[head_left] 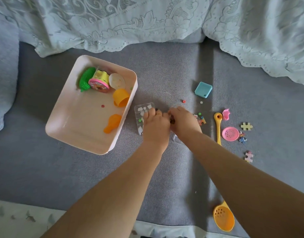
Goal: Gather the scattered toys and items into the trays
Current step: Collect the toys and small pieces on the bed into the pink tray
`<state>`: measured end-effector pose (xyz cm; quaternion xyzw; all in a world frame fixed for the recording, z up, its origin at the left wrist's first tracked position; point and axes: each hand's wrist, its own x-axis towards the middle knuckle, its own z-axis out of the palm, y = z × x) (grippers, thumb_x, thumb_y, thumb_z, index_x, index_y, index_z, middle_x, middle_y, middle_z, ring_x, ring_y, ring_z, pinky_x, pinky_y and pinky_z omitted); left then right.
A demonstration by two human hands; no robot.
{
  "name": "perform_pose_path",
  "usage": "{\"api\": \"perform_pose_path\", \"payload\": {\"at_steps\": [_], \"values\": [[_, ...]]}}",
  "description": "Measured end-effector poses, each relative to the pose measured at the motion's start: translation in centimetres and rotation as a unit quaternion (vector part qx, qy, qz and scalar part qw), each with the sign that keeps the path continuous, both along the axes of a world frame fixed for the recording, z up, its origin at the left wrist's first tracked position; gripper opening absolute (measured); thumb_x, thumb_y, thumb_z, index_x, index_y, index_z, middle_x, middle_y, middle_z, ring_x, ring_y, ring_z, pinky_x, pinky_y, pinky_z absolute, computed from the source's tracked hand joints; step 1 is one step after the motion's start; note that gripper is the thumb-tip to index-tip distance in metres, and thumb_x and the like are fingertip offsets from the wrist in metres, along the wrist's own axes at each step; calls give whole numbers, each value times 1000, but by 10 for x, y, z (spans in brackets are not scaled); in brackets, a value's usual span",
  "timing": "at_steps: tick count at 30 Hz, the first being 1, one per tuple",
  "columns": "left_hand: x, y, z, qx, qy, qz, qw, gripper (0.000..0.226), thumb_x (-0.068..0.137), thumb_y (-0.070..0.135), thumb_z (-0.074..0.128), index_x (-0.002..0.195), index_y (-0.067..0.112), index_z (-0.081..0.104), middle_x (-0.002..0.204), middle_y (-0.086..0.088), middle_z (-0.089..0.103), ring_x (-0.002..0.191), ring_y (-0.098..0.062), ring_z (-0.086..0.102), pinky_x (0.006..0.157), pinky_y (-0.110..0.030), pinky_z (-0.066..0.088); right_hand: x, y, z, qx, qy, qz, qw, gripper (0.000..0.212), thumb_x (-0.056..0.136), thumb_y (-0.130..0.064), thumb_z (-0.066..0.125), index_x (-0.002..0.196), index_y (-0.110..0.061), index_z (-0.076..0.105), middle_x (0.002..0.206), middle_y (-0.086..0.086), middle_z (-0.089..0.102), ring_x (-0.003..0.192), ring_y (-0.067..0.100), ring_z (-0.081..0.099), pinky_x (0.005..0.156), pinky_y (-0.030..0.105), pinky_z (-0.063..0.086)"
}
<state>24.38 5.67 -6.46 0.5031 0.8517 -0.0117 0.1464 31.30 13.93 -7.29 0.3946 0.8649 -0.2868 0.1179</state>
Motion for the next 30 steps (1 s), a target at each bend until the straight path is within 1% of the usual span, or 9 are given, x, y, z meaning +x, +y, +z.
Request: {"api": "perform_pose_path", "payload": {"at_steps": [3, 6, 8, 11, 15, 20, 24, 27, 30], "values": [[-3, -2, -6, 38, 11, 11, 999, 14, 78, 10, 65, 92, 12, 65, 93, -8, 65, 101, -30, 52, 88, -40, 36, 0, -1, 0, -15, -1, -23, 1000, 17, 85, -20, 58, 101, -17, 62, 101, 10, 58, 91, 32, 59, 63, 28, 32], [-2, -1, -9, 40, 43, -14, 998, 23, 57, 11, 80, 74, 14, 65, 72, -5, 64, 83, -29, 56, 77, -38, 35, -2, 0, 2, -22, -11, -37, 999, 15, 85, -18, 56, 100, -16, 62, 99, 9, 60, 87, 28, 58, 64, 27, 32], [0, 0, -9, 48, 57, -31, 997, 23, 48, 7, 82, 61, 14, 63, 60, -3, 61, 73, -27, 58, 74, -35, 37, -3, 1, 2, -35, -17, -45, 998, 15, 86, -15, 53, 99, -16, 62, 97, 7, 63, 81, 24, 54, 64, 27, 33], [0, -1, -5, 55, 34, -54, 996, 25, 42, 3, 82, 51, 13, 61, 50, -2, 58, 61, -25, 60, 66, -30, 48, 0, 4, 2, -63, 2, -72, 995, 15, 83, -14, 57, 95, -16, 65, 95, 4, 68, 84, 23, 60, 65, 28, 43], [-4, 1, 1, 60, -14, -34, 998, 28, 37, -5, 80, 45, 10, 58, 43, -5, 53, 48, -25, 55, 55, -28, 46, 5, 5, 4, -97, 28, -110, 989, 14, 79, -18, 65, 94, -19, 67, 88, 2, 70, 85, 20, 64, 74, 32, 51], [-18, -2, 8, 131, -19, 41, 990, 23, 60, -1, 77, 52, 11, 60, 47, -4, 56, 45, -23, 53, 50, -24, 24, -4, 5, 15, -127, 95, -142, 977, 10, 80, -22, 71, 91, -22, 70, 81, 0, 72, 79, 14, 68, 76, 30, 55], [-30, -28, 13, 132, -28, 129, 982, 6, 78, 6, 67, 74, 10, 69, 64, -9, 64, 59, -29, 61, 48, -30, 33, -28, -8, 22, -146, 123, -102, 976, 10, 81, -20, 73, 91, -20, 70, 82, -1, 70, 74, 12, 65, 74, 26, 54], [-36, -49, 5, 95, -27, 142, 985, 14, 85, 2, 57, 87, 8, 69, 79, -12, 67, 73, -30, 63, 58, -35, 41, -41, -16, 25, -183, 91, -40, 978, 17, 84, -19, 70, 101, -19, 71, 88, 0, 73, 78, 16, 66, 82, 35, 55], [-35, -62, 0, 126, -65, 174, 975, 14, 88, 7, 54, 90, 9, 67, 84, -3, 63, 77, -18, 58, 63, -24, 37, -40, -14, 27, -212, 118, -88, 966, 19, 92, -14, 59, 105, -18, 71, 78, 2, 72, 69, 14, 67, 78, 38, 57]]}}
